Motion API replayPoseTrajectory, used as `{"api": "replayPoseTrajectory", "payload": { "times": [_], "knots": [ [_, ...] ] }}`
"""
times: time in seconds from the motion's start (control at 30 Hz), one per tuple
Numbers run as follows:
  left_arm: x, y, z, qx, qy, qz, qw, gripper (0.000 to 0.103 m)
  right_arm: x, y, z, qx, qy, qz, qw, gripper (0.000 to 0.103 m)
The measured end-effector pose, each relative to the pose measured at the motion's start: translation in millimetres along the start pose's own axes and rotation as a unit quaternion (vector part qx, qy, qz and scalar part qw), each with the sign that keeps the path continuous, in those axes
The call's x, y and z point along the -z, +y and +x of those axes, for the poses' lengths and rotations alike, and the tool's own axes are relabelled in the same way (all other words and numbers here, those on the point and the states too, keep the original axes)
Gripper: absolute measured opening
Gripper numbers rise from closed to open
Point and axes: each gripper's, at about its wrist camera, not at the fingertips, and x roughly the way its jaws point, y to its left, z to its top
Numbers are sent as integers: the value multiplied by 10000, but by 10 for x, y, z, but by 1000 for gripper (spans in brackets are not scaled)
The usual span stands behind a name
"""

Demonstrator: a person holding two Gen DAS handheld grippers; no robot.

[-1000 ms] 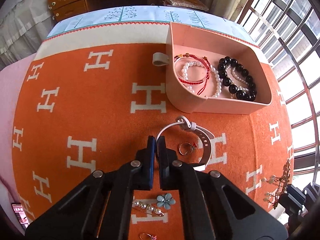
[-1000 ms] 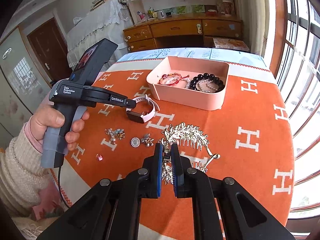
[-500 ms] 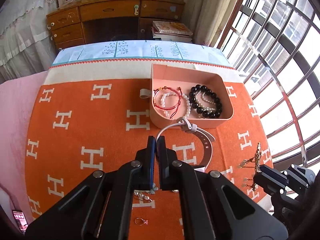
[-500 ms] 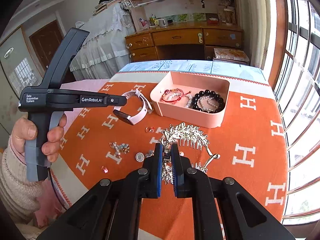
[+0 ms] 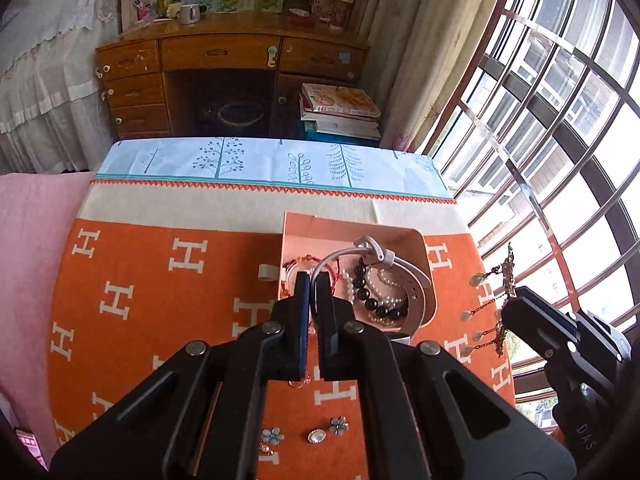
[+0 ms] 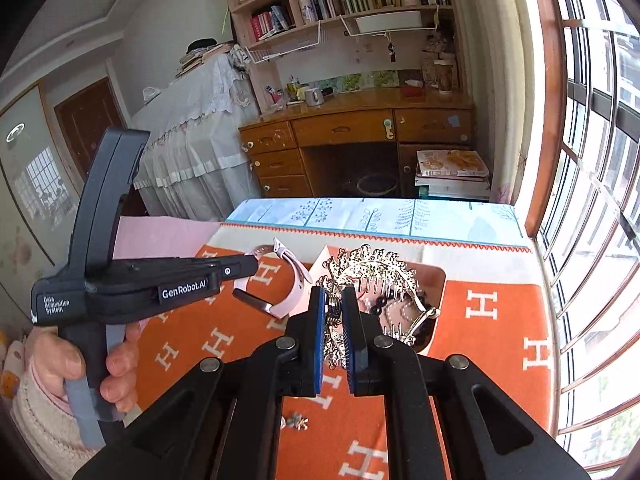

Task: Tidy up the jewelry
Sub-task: 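Lower the comb and the smartwatch into the pink tray and release both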

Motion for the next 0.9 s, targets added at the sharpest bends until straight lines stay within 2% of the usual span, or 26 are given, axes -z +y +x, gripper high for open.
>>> {"api": "replayPoseTrajectory", "payload": {
  "times": [0.3,0.53,0.73,0.83,0.9],
  "knots": [
    [-207,-106,547,14,109,-46,9999,1,-362,-281,448,125,200,401,9989,8],
    [-116,-52,1041,-64,395,10,9992,1,-299,-475,903,302,491,525,9970,8],
    [1,-18,1250,-165,460,71,9988,2,-179,-633,1270,374,739,614,9947,8],
    [37,9,1278,-207,541,67,9983,9,-101,-681,1404,396,838,624,9937,8],
    [63,40,1249,-94,571,35,9983,21,-67,-700,1487,411,898,628,9931,8]
  ]
}}
